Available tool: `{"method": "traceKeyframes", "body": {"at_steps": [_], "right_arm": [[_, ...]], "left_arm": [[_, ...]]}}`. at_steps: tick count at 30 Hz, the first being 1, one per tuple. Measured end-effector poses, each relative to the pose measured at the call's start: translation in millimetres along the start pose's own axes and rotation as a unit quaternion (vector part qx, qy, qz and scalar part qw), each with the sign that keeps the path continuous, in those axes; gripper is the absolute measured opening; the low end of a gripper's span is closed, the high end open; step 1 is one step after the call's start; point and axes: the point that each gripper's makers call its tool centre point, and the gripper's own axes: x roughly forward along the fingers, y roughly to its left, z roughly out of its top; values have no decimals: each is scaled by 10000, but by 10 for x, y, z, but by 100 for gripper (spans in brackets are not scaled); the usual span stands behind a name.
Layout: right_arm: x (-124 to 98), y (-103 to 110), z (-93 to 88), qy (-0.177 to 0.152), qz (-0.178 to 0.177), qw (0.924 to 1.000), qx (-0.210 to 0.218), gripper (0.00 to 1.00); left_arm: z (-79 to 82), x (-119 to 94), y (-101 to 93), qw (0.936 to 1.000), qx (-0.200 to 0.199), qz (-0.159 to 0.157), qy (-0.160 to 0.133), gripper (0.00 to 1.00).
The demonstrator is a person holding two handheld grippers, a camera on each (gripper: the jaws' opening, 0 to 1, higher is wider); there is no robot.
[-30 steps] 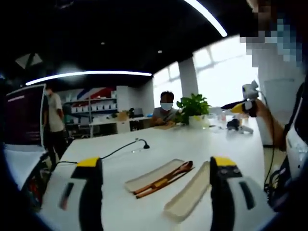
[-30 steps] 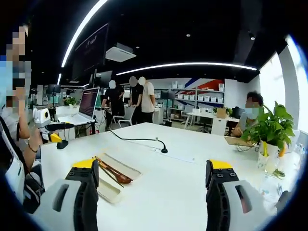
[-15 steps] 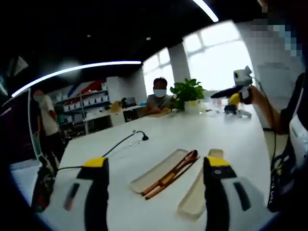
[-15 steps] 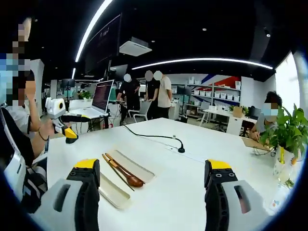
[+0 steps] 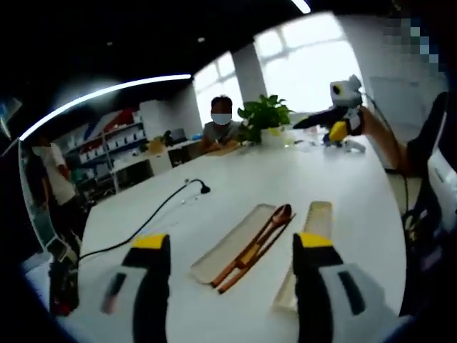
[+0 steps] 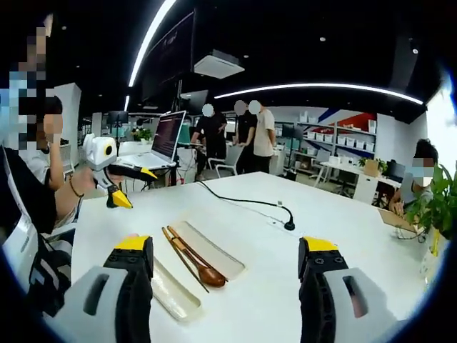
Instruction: Arrange the utensils inside the cutlery case until each visible utensil rests in its matching compartment.
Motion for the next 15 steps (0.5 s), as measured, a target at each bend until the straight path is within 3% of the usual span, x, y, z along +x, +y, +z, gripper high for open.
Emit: {"method": "traceKeyframes", "body": {"at_steps": [4,10,15], "right_arm": [[110,39,-47,89,182,9998,50,84],[288,87,-128,198,459,9987,64,77],[439,152,-167,272,702,9971,54,73]], "left_arm": [[-83,85,13,9994,164,-116,273,65],[-215,217,24,9969,412,-280,603,64],[-323,313,-5,9935,571,-529,833,55]]}}
